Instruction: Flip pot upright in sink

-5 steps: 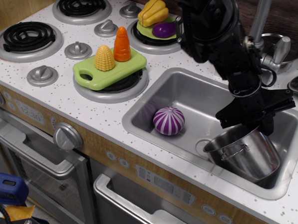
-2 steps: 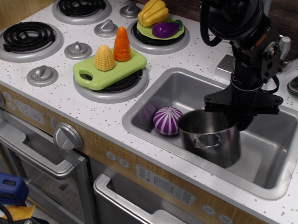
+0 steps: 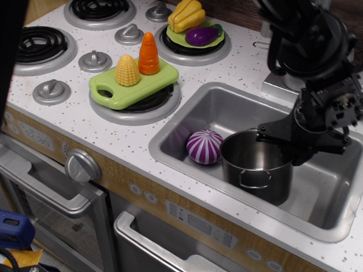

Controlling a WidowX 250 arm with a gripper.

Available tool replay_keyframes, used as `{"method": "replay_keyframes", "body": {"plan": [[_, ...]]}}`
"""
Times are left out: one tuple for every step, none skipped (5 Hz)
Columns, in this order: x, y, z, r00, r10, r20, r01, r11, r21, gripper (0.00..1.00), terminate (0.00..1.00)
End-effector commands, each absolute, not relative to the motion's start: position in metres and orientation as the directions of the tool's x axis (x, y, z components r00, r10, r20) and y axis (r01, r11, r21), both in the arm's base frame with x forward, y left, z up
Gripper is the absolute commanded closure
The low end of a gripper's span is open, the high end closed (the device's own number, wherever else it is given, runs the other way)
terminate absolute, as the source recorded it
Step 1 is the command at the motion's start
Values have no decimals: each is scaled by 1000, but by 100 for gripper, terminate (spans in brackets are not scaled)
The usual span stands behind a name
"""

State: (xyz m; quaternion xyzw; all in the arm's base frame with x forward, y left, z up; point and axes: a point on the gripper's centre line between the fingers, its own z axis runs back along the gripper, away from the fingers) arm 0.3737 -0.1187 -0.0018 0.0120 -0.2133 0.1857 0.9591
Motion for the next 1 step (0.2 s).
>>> {"method": "replay_keyframes", "body": {"plan": [[386, -127, 22, 809, 360, 464, -355, 929, -102, 0, 100]]}}
